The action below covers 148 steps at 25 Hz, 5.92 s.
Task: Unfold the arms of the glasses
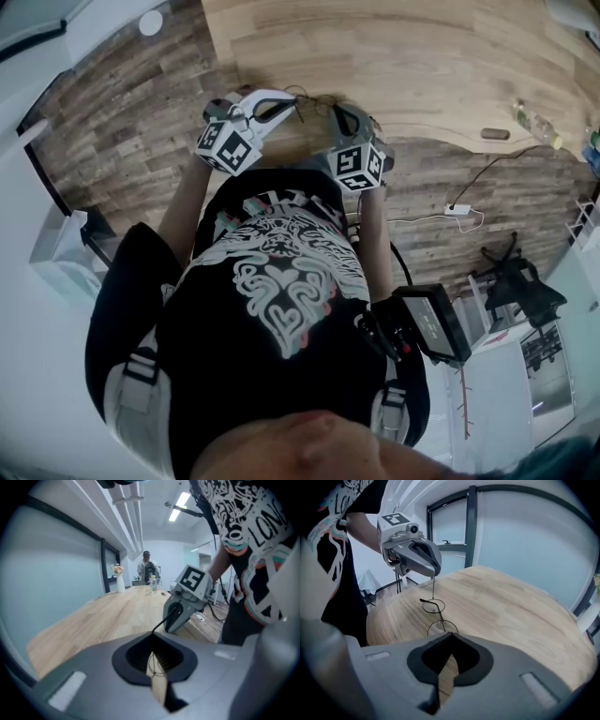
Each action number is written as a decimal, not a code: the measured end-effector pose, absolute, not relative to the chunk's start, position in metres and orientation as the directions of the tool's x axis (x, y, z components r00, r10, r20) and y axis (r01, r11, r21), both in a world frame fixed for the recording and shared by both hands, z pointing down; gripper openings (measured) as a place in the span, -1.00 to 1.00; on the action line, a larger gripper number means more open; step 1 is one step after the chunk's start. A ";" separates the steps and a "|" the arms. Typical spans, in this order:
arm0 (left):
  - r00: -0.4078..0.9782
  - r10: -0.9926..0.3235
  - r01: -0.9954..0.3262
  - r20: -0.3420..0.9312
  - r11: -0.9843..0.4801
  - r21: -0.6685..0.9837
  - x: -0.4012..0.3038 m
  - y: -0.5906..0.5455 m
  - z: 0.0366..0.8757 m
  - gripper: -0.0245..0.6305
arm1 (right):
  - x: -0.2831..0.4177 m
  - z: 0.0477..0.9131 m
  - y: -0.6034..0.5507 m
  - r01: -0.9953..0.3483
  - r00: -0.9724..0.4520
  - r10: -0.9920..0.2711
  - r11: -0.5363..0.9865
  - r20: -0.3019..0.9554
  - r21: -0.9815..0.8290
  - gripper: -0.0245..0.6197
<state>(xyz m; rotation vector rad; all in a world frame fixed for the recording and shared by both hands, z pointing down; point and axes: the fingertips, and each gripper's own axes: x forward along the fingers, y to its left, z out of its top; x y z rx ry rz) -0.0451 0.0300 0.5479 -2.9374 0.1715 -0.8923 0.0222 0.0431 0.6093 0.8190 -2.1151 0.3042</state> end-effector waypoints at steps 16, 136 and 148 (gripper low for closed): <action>0.858 -0.223 -0.263 0.463 -0.965 0.023 -0.069 0.021 0.546 -0.95 | 0.019 0.610 0.041 -0.632 -0.401 -0.436 0.768 0.806 0.102 -0.92; 0.911 -0.259 -0.344 0.322 -0.907 0.243 -0.077 -0.030 0.478 -0.95 | 0.010 0.438 0.025 -0.609 -0.791 -0.585 0.734 0.176 -0.300 -0.92; 0.904 -0.265 -0.354 0.335 -0.904 0.241 -0.075 -0.030 0.479 -0.95 | 0.010 0.439 0.025 -0.593 -0.804 -0.566 0.742 0.183 -0.313 -0.92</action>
